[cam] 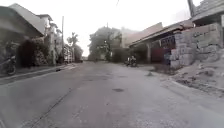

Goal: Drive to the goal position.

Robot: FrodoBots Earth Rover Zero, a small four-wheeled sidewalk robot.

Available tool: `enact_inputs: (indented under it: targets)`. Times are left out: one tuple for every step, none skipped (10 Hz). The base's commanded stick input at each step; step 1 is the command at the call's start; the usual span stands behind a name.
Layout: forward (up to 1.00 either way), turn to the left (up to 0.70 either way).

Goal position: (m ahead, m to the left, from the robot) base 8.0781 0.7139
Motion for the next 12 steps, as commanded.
enact_inputs:
  targets:
    - [0.0, 0.0]
    - [0.0, 0.0]
    - [0.0, 0.0]
    - [0.0, 0.0]
    - [0.18, 0.0]
    - [0.41, 0.0]
    - [0.65, 0.0]
    - [0.7, 0.0]
    - [0.7, 0.0]
    - [0.7, 0.0]
    - [0.7, 0.0]
    - [0.7, 0.0]
